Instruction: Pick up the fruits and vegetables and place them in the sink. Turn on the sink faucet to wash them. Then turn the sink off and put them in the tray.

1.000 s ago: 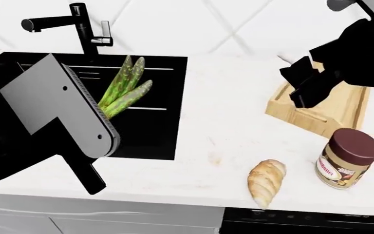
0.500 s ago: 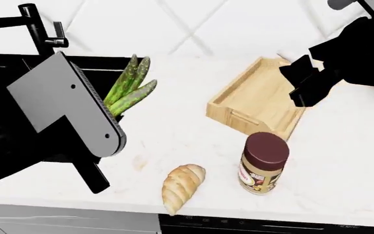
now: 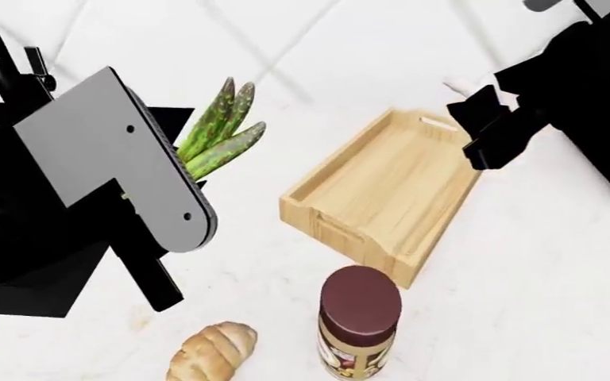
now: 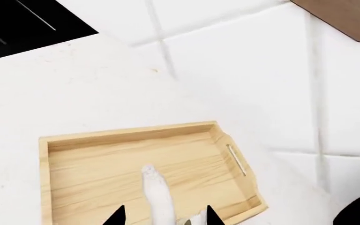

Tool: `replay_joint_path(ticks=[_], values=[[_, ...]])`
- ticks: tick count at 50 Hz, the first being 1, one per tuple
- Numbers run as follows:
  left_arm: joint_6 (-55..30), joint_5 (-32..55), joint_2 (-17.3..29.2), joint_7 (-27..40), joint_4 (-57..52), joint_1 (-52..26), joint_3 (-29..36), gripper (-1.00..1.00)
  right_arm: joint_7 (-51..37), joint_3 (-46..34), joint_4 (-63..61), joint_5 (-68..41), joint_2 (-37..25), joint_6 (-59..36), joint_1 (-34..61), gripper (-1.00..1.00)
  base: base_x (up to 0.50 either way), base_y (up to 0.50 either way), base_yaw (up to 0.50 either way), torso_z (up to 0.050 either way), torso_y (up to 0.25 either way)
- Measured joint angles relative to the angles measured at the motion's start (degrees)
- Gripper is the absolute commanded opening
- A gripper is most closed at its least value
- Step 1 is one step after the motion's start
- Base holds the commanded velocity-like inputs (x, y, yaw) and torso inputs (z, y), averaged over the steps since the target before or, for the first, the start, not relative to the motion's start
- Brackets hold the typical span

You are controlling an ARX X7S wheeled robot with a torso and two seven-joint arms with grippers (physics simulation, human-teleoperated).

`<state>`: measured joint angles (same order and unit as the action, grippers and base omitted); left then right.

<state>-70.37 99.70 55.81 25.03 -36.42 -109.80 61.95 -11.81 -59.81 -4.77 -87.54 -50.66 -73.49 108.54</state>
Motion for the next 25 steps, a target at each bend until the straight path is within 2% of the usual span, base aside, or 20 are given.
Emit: replay_joint_path(ticks=[6, 20, 25], values=[[-0.7, 1.3, -0.4, 0.6, 0.2, -1.2, -0.1, -1.0, 0.1, -0.1, 0.4, 0.3, 0.3, 0.2, -0.1, -1.0, 0.14, -0.15, 0.0, 0.0, 0.003], [-1.4, 2.7, -0.5, 1.3, 0.3, -2.6, -0.1, -1.0, 0.9, -0.4, 0.5, 0.6, 1.0, 0.8, 0.0, -1.0, 0.03, -0.5, 0.0, 0.0, 0.0], [-1.6, 3.1, -0.7, 1.5, 0.2, -2.9, -0.1, -1.0, 1.1, -0.6, 0.5, 1.1, 1.1, 0.9, 0.0, -1.0, 0.1, -0.09, 0.0, 0.0, 0.0]])
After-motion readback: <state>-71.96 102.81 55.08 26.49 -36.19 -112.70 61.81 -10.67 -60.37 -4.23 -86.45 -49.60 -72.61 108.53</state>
